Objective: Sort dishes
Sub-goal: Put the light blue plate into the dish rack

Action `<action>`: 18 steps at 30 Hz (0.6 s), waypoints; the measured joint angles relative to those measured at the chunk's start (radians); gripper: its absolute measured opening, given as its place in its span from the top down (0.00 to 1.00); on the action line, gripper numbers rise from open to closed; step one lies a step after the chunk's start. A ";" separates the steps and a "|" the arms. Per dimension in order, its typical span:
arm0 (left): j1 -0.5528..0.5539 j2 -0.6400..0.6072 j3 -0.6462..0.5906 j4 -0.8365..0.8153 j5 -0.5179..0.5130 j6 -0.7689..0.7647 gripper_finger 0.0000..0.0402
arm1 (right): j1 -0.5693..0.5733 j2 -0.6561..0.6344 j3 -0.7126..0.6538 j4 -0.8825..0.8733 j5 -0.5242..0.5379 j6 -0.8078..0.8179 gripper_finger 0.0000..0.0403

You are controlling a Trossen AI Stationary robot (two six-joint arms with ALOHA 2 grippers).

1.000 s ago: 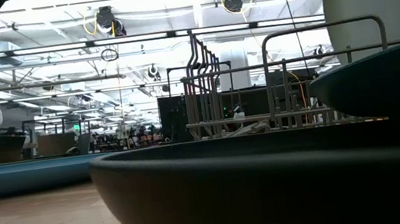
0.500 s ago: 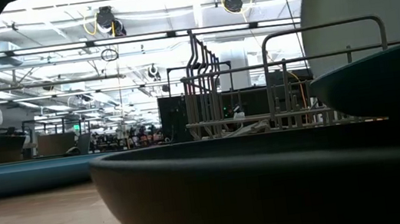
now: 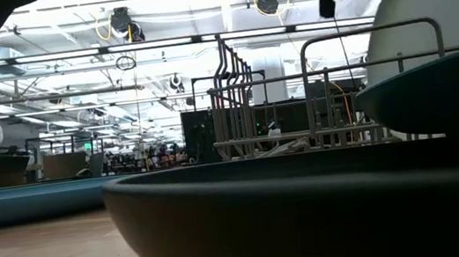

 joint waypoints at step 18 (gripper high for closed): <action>0.096 0.001 0.000 0.082 -0.106 -0.139 0.32 | 0.000 0.000 0.000 -0.001 0.000 0.000 0.48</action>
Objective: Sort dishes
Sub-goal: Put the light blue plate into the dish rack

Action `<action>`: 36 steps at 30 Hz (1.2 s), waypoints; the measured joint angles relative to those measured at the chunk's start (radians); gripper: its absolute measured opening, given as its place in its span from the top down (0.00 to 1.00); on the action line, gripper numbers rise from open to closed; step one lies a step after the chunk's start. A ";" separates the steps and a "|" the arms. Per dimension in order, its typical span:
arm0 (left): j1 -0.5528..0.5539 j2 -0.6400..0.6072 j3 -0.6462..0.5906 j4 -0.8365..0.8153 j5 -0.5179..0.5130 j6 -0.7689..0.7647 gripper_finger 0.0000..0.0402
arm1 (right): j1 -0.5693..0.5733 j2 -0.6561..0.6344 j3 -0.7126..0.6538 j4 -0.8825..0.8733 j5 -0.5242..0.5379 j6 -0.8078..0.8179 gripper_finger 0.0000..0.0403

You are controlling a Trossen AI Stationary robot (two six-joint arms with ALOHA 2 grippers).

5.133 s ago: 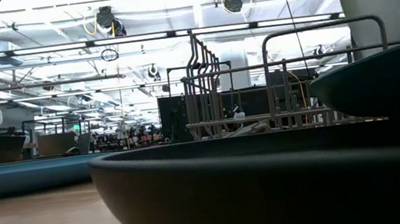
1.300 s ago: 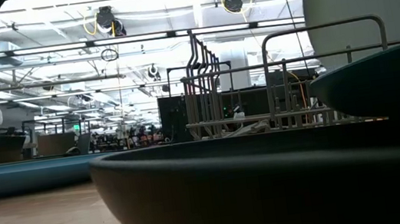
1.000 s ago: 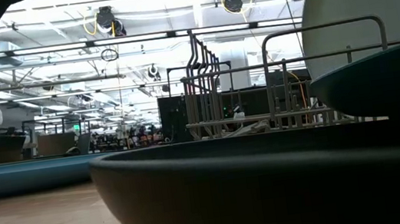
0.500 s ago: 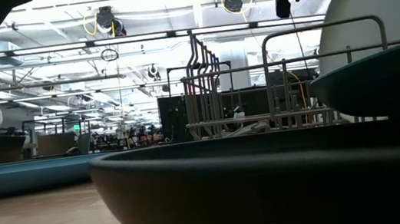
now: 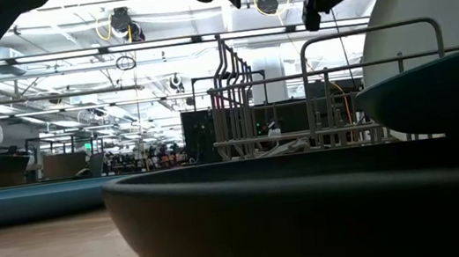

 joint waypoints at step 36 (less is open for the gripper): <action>-0.072 -0.195 0.049 -0.561 0.063 0.416 0.32 | -0.008 0.000 0.000 0.010 0.002 0.007 0.48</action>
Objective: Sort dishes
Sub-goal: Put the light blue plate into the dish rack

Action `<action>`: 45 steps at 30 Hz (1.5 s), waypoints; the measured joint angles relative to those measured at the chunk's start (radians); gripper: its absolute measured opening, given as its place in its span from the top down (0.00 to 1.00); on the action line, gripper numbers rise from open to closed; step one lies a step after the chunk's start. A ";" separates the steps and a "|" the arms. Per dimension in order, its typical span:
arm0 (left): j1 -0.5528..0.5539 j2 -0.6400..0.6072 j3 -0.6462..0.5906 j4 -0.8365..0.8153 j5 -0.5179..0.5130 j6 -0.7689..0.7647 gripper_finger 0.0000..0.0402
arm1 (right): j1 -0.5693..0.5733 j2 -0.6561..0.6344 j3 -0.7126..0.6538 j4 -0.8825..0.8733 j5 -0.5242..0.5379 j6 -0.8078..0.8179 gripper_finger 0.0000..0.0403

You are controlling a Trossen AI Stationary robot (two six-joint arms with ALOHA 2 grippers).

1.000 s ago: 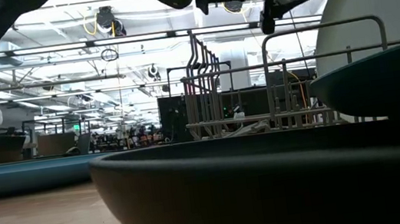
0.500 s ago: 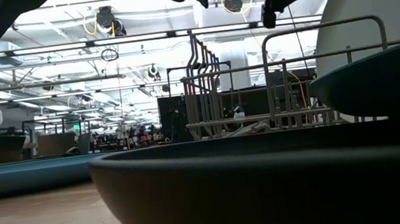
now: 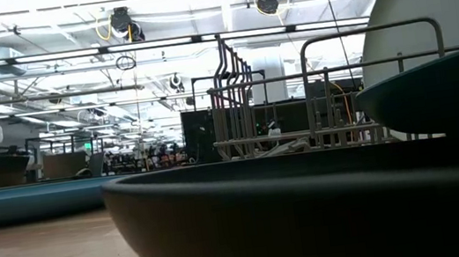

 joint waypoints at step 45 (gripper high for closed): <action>-0.650 -0.714 -1.145 0.299 -1.129 -0.175 0.32 | -0.792 0.164 0.576 -0.839 -1.039 0.772 0.48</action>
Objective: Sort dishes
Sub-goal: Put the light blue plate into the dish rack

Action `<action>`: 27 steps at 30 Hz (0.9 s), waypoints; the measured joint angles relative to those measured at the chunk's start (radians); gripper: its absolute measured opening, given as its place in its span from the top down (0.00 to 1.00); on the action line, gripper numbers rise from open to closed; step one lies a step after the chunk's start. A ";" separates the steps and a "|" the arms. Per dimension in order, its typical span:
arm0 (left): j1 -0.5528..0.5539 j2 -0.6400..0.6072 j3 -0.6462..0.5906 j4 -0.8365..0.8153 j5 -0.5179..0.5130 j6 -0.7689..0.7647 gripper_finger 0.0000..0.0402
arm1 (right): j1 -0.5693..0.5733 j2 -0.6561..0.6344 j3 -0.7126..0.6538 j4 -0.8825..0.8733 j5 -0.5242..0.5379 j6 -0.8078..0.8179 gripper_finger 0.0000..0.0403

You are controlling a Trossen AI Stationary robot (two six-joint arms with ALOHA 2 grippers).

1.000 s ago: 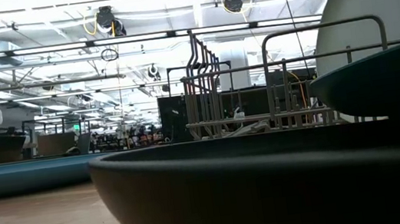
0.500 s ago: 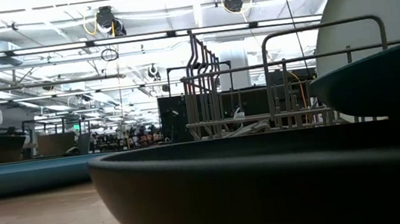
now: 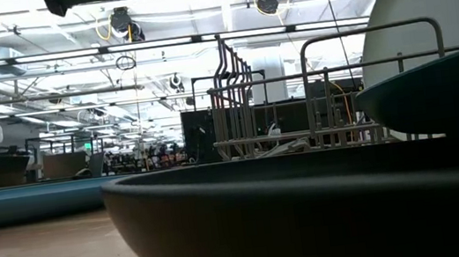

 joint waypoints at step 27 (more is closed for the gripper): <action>-0.041 0.001 0.001 -0.118 0.061 0.009 0.32 | -0.292 -0.076 -0.018 -0.087 -0.279 0.059 0.48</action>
